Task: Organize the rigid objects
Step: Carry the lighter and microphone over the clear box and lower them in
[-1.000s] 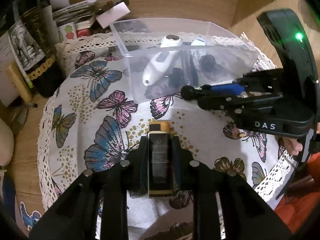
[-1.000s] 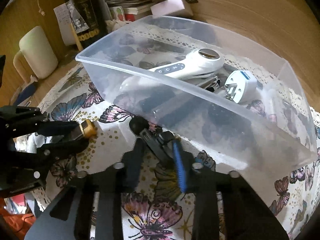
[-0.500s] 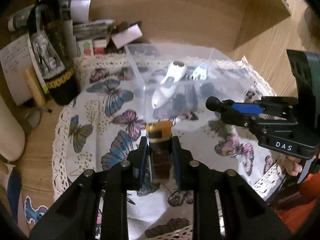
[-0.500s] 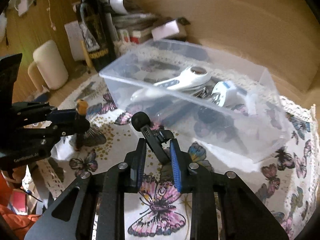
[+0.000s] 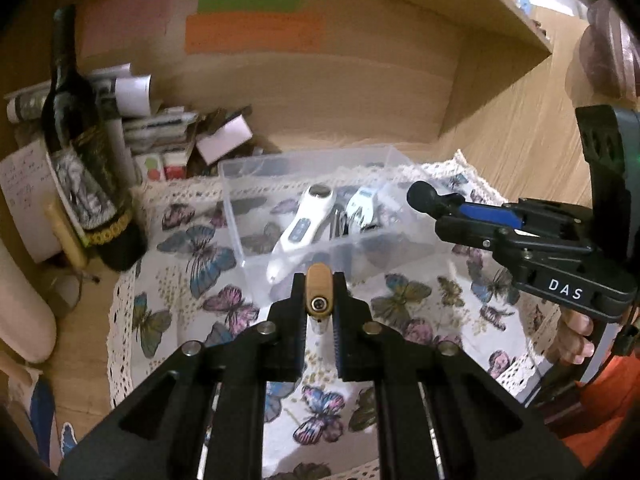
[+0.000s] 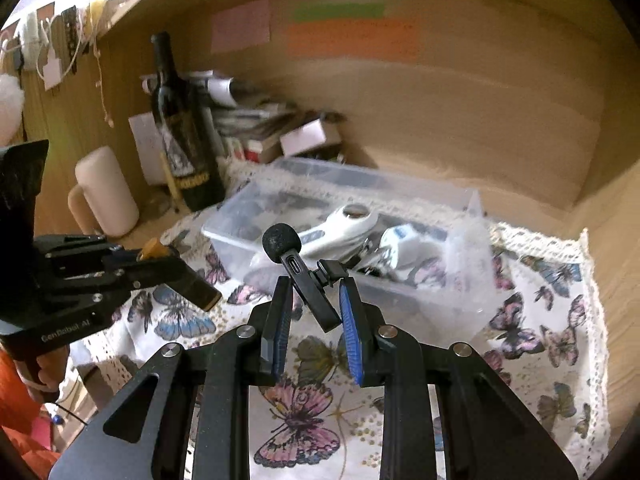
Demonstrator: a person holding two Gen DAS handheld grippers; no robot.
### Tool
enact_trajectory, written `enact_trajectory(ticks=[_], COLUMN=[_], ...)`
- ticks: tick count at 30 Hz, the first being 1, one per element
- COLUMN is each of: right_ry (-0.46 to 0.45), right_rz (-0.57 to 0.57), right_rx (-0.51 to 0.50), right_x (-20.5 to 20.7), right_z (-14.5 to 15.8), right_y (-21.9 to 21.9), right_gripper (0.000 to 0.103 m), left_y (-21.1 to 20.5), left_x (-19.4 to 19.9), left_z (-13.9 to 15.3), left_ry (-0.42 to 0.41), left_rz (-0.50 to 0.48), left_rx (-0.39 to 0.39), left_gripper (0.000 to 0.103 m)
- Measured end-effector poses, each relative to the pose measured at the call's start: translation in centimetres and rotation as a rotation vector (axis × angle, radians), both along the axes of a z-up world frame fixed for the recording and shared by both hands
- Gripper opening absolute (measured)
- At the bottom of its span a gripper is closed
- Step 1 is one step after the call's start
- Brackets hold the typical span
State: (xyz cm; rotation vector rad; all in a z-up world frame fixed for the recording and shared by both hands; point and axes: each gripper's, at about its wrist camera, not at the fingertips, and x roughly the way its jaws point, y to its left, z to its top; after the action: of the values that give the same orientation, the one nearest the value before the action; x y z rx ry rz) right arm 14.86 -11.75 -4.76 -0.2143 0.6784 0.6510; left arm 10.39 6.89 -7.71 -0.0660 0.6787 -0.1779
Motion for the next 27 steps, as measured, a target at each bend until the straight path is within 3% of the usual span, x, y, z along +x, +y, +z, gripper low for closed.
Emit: enact_trajectory(ticks=[12,18,27], right_ry=[-0.082,-0.069,0.02], right_rz=[-0.115,-0.157,-0.166], right_rx=[0.04,0.02,-0.034], right_x=[2.4,4.7,7.9], right_z=[2.4,1.2,-1.9], right_y=[-2.6,-3.2,-2.9], right_gripper=[0.022,0.022,0.022], left_y=[-0.7,-1.8,-3.5], left_x=[2.7,6.2,10.3], left_z=[4.7,3.6,1.0], left_ry=[-0.122,-0.086,0.002], left_rz=[0.022,0.024,0.001], left_rx=[-0.024,-0.025,-0.052], left_gripper=[0.01,0.01,0.01])
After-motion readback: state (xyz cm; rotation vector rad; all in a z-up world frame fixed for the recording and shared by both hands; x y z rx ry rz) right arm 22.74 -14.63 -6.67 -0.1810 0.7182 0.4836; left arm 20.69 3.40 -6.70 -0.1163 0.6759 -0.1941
